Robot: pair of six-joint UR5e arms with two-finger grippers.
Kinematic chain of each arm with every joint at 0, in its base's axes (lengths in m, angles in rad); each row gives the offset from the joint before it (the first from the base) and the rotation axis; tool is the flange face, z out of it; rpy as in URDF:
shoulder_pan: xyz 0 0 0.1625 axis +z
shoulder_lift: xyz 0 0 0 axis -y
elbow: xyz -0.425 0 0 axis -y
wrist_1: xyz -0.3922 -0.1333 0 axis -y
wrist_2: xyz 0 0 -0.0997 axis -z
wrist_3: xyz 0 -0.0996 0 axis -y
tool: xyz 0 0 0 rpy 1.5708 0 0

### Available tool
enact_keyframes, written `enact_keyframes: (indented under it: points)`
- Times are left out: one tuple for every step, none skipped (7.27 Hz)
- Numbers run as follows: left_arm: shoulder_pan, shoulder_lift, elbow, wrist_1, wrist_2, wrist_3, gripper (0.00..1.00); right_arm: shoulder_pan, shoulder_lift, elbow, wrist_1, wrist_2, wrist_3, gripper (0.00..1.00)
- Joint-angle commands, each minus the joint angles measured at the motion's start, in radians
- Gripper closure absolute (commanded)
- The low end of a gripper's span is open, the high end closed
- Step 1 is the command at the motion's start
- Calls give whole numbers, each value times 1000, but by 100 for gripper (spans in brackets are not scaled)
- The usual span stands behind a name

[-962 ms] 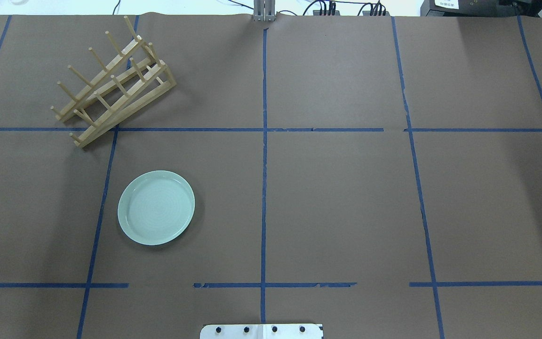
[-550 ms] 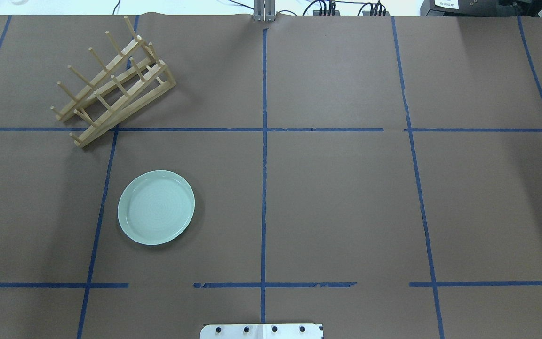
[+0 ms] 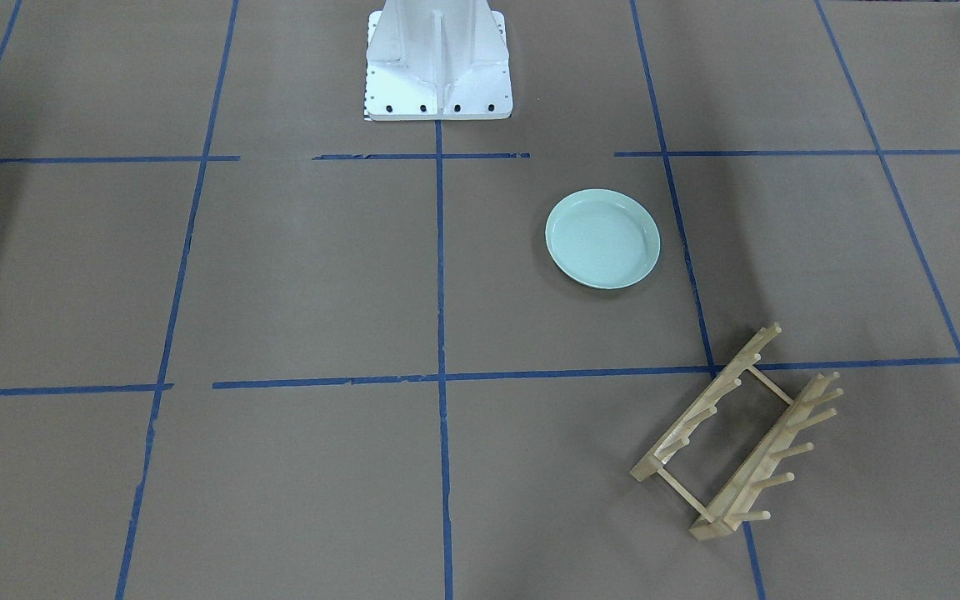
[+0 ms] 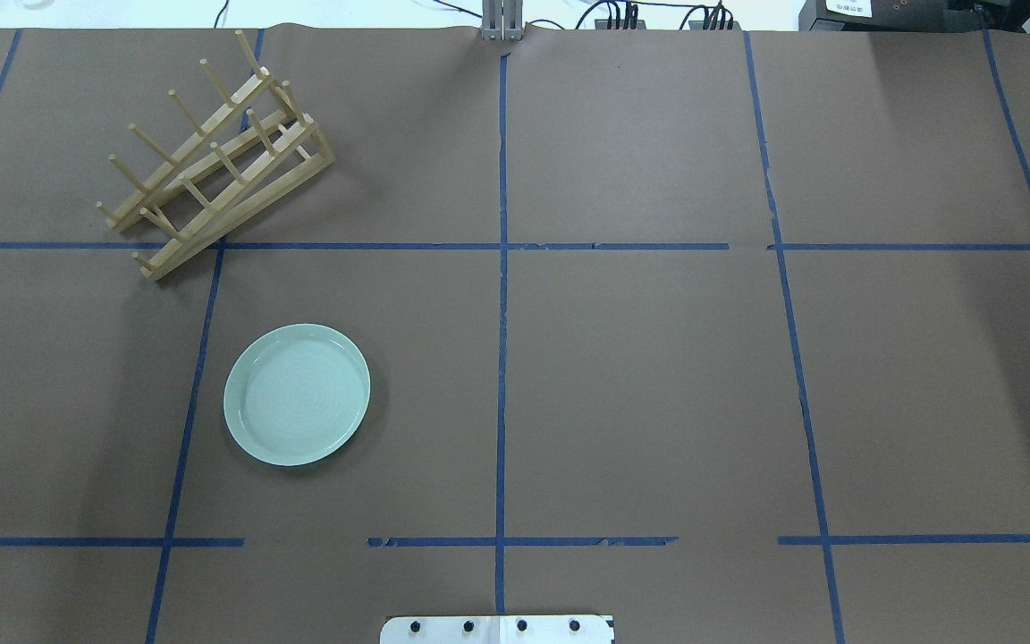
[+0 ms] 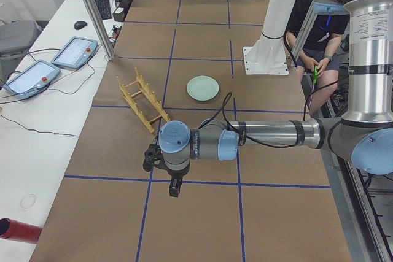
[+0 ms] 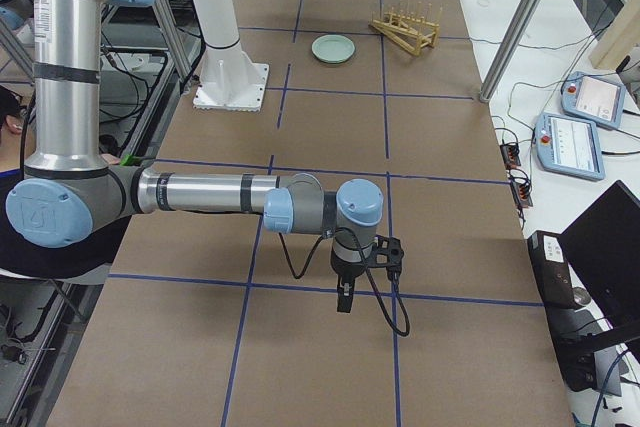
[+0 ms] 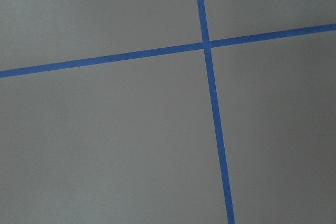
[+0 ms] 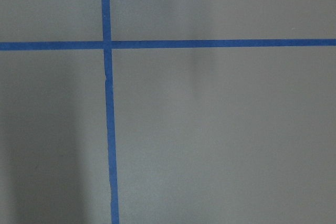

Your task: Place plate on table

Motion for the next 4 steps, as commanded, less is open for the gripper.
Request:
enact_keyframes:
  points:
    - [0, -1, 3, 0, 1, 0, 0, 0, 0, 0, 0, 0, 0, 0]
    - [0, -1, 3, 0, 1, 0, 0, 0, 0, 0, 0, 0, 0, 0]
    - [1, -3, 6, 0, 1, 0, 0, 0, 0, 0, 0, 0, 0, 0]
    - [1, -9, 6, 0, 3, 0, 0, 0, 0, 0, 0, 0, 0, 0]
